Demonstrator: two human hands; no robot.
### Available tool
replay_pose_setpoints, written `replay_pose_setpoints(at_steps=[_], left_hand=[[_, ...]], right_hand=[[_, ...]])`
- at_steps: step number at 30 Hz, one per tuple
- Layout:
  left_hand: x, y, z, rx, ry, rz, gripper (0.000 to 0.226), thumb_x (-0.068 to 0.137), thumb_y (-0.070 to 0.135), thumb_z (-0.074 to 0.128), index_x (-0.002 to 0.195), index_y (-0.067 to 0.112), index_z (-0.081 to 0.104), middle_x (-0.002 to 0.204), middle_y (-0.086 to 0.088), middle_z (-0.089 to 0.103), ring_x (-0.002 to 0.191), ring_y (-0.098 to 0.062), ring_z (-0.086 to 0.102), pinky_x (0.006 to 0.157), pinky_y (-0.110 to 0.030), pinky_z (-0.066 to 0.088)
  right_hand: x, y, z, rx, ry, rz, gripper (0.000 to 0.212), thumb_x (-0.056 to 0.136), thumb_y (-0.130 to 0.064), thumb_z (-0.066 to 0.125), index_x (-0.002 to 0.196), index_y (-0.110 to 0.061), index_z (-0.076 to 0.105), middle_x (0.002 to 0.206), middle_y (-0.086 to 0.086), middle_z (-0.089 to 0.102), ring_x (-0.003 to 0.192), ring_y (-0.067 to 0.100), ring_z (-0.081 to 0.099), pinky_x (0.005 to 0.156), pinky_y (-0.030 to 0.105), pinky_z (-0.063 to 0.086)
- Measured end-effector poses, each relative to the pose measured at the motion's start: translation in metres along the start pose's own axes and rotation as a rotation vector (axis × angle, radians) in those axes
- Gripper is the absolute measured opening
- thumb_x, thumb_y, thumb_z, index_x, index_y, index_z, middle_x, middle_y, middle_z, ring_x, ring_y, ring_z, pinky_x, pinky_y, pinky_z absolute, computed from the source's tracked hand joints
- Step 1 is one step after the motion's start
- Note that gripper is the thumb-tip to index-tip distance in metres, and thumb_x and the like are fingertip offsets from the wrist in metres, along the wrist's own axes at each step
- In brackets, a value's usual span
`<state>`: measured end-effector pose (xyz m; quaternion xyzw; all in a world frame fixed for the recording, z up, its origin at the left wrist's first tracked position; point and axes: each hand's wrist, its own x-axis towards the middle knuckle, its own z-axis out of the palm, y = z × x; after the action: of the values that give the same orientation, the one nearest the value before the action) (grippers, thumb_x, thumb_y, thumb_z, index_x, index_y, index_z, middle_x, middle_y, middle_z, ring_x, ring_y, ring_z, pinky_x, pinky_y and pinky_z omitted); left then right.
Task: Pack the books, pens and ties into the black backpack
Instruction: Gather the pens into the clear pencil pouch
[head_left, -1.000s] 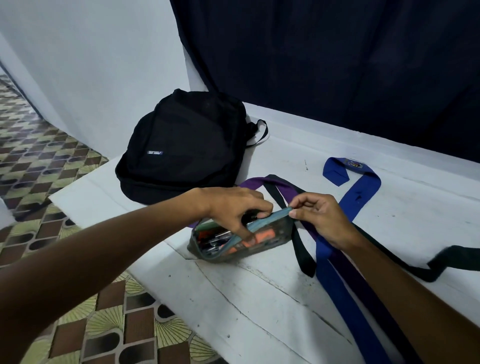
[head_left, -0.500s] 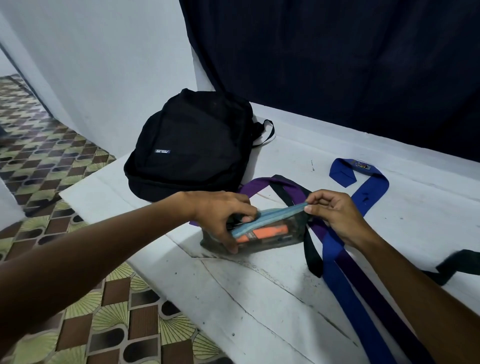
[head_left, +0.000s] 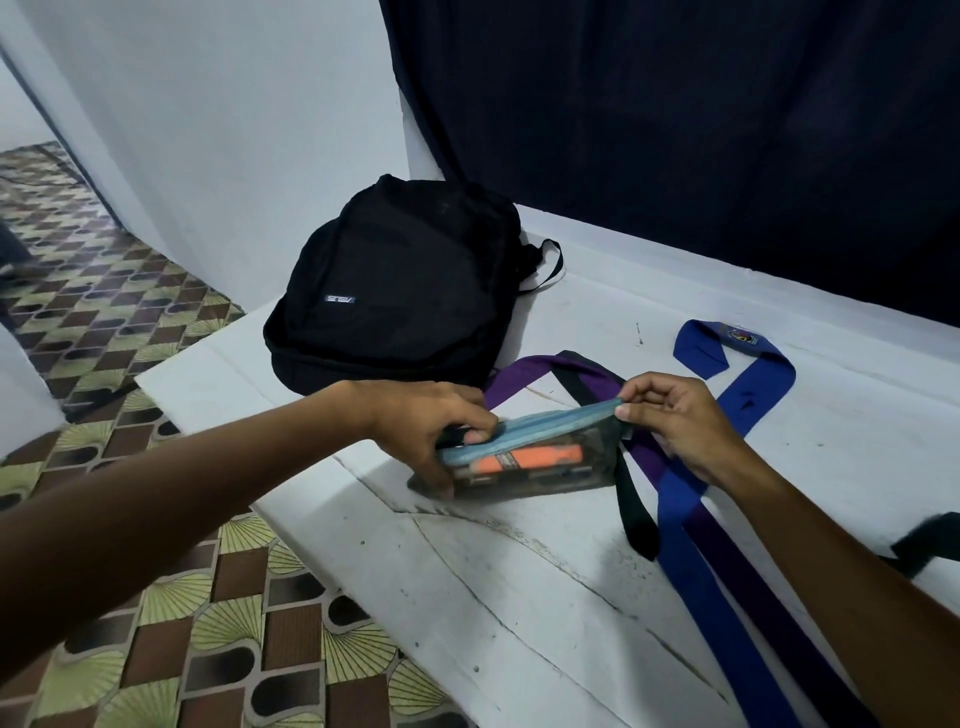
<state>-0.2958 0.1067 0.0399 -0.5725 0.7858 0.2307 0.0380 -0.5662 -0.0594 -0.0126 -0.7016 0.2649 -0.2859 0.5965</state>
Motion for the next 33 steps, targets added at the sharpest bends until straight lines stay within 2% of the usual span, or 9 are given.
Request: replay_pose_setpoints(at_steps=[3, 5, 7, 9, 13, 17, 23, 28, 33], left_hand=[[-0.013, -0.017, 0.008, -0.1, 0.095, 0.002, 0.039, 0.071, 0.027, 0.085, 0.091, 0.013, 0.055, 0.103, 0.004, 0.05, 0.093, -0.007, 0.05, 0.077, -0.019, 0.049], [-0.017, -0.023, 0.012, -0.191, 0.167, 0.022, 0.035, 0.074, 0.023, 0.083, 0.082, 0.013, 0.05, 0.097, 0.006, 0.051, 0.089, -0.008, 0.053, 0.077, -0.024, 0.053], [-0.015, -0.024, 0.016, -0.229, 0.224, 0.022, 0.034, 0.077, 0.021, 0.081, 0.077, 0.016, 0.047, 0.092, 0.004, 0.053, 0.084, -0.011, 0.055, 0.075, -0.028, 0.053], [-0.013, -0.026, 0.019, -0.273, 0.277, 0.012, 0.034, 0.079, 0.021, 0.079, 0.076, 0.019, 0.045, 0.086, -0.001, 0.055, 0.078, -0.015, 0.054, 0.07, -0.034, 0.053], [-0.014, -0.031, 0.026, -0.414, 0.336, -0.022, 0.035, 0.081, 0.018, 0.077, 0.076, 0.019, 0.042, 0.083, -0.014, 0.058, 0.073, -0.03, 0.055, 0.063, -0.047, 0.049], [-0.012, -0.026, 0.044, -0.653, 0.447, -0.037, 0.041, 0.075, 0.021, 0.081, 0.082, 0.013, 0.041, 0.098, -0.023, 0.063, 0.093, -0.039, 0.063, 0.073, -0.057, 0.054], [-0.006, -0.013, 0.081, -1.024, 0.674, -0.132, 0.058, 0.073, 0.015, 0.084, 0.112, 0.003, 0.042, 0.113, -0.021, 0.062, 0.107, -0.033, 0.065, 0.085, -0.042, 0.058], [-0.019, -0.011, 0.081, -1.159, 0.628, -0.218, 0.042, 0.075, 0.016, 0.082, 0.104, 0.005, 0.054, 0.096, -0.007, 0.068, 0.094, -0.023, 0.069, 0.078, -0.034, 0.058], [-0.024, -0.002, 0.081, -1.221, 0.39, -0.291, 0.028, 0.082, 0.017, 0.074, 0.102, 0.013, 0.054, 0.107, -0.013, 0.069, 0.098, -0.026, 0.07, 0.071, -0.035, 0.059]], right_hand=[[-0.001, -0.002, -0.011, 0.065, 0.09, 0.011, 0.015, 0.07, -0.011, 0.079, 0.079, -0.009, 0.067, 0.073, 0.0, 0.07, 0.075, 0.016, 0.064, 0.064, 0.017, 0.055], [-0.001, -0.003, -0.016, 0.078, 0.107, 0.046, 0.049, 0.046, -0.042, 0.09, 0.078, -0.012, 0.068, 0.074, 0.001, 0.071, 0.073, 0.013, 0.066, 0.062, 0.017, 0.055], [0.001, -0.001, -0.015, 0.089, 0.106, 0.065, 0.071, 0.031, -0.056, 0.09, 0.08, -0.01, 0.066, 0.073, 0.0, 0.071, 0.069, 0.009, 0.066, 0.06, 0.017, 0.055], [0.002, -0.001, -0.013, 0.105, 0.108, 0.067, 0.069, 0.034, -0.054, 0.091, 0.08, -0.01, 0.065, 0.073, -0.001, 0.07, 0.069, 0.008, 0.065, 0.058, 0.017, 0.054], [0.001, 0.001, -0.008, 0.228, 0.055, 0.143, 0.017, 0.08, -0.011, 0.071, 0.079, -0.01, 0.054, 0.069, -0.001, 0.067, 0.07, 0.013, 0.06, 0.053, 0.018, 0.052], [0.001, 0.002, 0.002, 0.287, -0.04, 0.222, 0.07, 0.038, -0.045, 0.094, 0.081, -0.017, 0.047, 0.084, 0.007, 0.07, 0.081, 0.017, 0.068, 0.062, 0.026, 0.057], [0.002, 0.006, 0.014, 0.204, -0.011, 0.242, 0.095, 0.023, -0.036, 0.099, 0.104, -0.015, 0.052, 0.088, 0.01, 0.069, 0.079, 0.018, 0.069, 0.062, 0.025, 0.057], [-0.004, -0.003, 0.025, 0.044, -0.057, 0.424, 0.036, 0.07, 0.002, 0.077, 0.103, -0.005, 0.062, 0.092, 0.015, 0.066, 0.074, 0.018, 0.066, 0.057, 0.029, 0.056], [-0.017, -0.002, 0.017, -0.038, -0.136, 0.616, 0.026, 0.075, 0.004, 0.073, 0.099, 0.004, 0.064, 0.089, 0.018, 0.068, 0.075, 0.024, 0.068, 0.059, 0.034, 0.057]])
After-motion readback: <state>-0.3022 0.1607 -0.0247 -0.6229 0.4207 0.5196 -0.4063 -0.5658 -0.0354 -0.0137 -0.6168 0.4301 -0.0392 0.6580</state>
